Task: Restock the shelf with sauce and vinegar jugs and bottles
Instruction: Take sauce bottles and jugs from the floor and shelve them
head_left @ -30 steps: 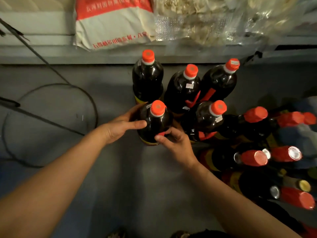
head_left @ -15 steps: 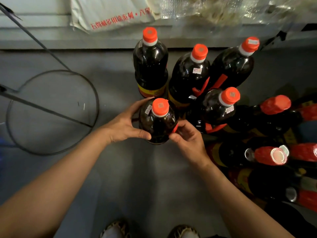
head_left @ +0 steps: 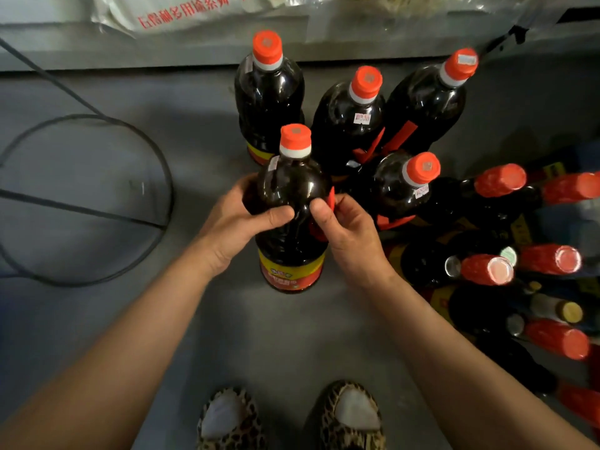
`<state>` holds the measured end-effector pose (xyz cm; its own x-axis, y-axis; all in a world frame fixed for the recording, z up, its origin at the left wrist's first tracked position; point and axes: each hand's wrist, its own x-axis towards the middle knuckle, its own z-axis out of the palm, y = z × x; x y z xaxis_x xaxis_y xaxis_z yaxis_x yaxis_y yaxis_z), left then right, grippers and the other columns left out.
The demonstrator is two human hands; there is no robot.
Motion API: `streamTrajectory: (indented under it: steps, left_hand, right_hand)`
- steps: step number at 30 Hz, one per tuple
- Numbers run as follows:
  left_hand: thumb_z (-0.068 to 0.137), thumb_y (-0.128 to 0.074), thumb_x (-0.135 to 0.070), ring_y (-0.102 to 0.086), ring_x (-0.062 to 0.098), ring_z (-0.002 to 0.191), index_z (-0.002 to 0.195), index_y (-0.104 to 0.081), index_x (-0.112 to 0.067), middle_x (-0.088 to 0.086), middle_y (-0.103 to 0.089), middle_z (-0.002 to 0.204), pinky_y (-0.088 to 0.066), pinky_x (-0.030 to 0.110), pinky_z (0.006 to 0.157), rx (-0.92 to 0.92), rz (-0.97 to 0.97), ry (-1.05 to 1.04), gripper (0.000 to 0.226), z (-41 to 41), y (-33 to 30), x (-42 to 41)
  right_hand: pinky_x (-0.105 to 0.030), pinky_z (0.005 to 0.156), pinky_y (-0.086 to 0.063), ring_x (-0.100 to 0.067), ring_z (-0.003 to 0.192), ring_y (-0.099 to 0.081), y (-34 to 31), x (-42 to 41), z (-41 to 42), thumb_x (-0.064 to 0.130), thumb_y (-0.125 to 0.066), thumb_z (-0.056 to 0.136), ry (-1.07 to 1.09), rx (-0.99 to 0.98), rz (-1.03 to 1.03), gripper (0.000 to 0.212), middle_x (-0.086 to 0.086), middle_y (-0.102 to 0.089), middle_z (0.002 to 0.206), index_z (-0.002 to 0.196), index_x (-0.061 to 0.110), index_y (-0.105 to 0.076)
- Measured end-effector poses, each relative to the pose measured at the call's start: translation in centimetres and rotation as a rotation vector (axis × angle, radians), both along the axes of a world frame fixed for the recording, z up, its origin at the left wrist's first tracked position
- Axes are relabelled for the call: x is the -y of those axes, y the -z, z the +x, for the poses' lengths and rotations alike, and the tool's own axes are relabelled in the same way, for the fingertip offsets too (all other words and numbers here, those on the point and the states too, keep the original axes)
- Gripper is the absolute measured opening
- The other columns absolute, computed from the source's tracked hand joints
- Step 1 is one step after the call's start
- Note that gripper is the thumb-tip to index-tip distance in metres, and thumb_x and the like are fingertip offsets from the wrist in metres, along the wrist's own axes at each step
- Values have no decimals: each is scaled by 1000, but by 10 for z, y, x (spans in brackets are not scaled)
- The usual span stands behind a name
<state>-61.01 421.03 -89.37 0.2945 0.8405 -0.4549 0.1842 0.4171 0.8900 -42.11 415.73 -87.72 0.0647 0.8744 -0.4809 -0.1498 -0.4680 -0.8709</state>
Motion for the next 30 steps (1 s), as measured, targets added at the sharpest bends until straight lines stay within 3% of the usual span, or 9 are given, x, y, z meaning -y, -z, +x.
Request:
streamTrajectory:
  steps: [3,6,10,13,17,21,27,30]
  left_hand:
    - [43,-84,-73,-67,4,108,116,-64,-39,-14,-72,113,-51,31,94,-41,-59,-104,83,5,-39,27]
    - [40,-84,-73,-64,-9,101,110,-60,-51,-28,-69,110,-50,10,78,-32,-102,-153,77,5,-87,50]
    - [46,-87,-68,-62,-7,110,123,-56,-54,-24,-67,120,-46,23,92,29,-167,-159,84,4,-165,70]
    - [44,-86,-69,-63,-8,106,125,-57,-51,-25,-68,117,-45,20,88,28,-191,-177,87,5,-230,82]
    - [51,-85,-63,-66,-6,102,120,-60,-50,-22,-71,113,-45,20,84,44,-212,-164,75,5,-327,89]
    - [55,-83,-60,-69,1,99,102,-65,-56,-16,-74,107,-48,26,84,62,-184,-159,50,2,-429,86]
    - [52,-81,-67,-69,4,100,105,-66,-47,-17,-74,104,-50,31,89,56,-17,-118,59,-6,-608,64]
    - [49,-80,-72,-66,10,108,112,-66,-42,-14,-73,108,-50,32,92,49,92,-96,71,-8,-684,47]
  right_hand:
    - [-37,91,-59,-19,104,-72,-42,13,1,44,-73,75,-83,54,-75,60,-8,-73,113,117,4,-58]
    - [-46,95,-57,-22,106,-71,-92,30,-1,42,-77,73,-110,60,-134,64,-13,-71,117,120,5,-56]
    - [-48,95,-57,-20,103,-72,-169,48,-4,57,-81,65,-91,92,-197,71,-8,-74,111,116,11,-60]
    - [-43,94,-57,-18,104,-72,-233,60,-5,74,-83,52,-78,108,-236,86,-3,-75,110,115,18,-63]
    - [-43,94,-58,-17,101,-73,-329,65,-9,69,-81,59,-99,111,-236,77,-3,-76,108,113,17,-64]
    - [-37,86,-59,-15,94,-74,-430,60,-14,60,-79,69,-105,140,-192,58,-2,-77,100,107,18,-67]
    - [-41,79,-58,-15,79,-74,-606,44,-26,74,-76,64,-90,244,3,59,1,-77,82,87,21,-72]
    - [-48,85,-60,-23,88,-75,-676,35,-30,77,-73,60,-39,280,87,64,-5,-78,90,91,22,-73]
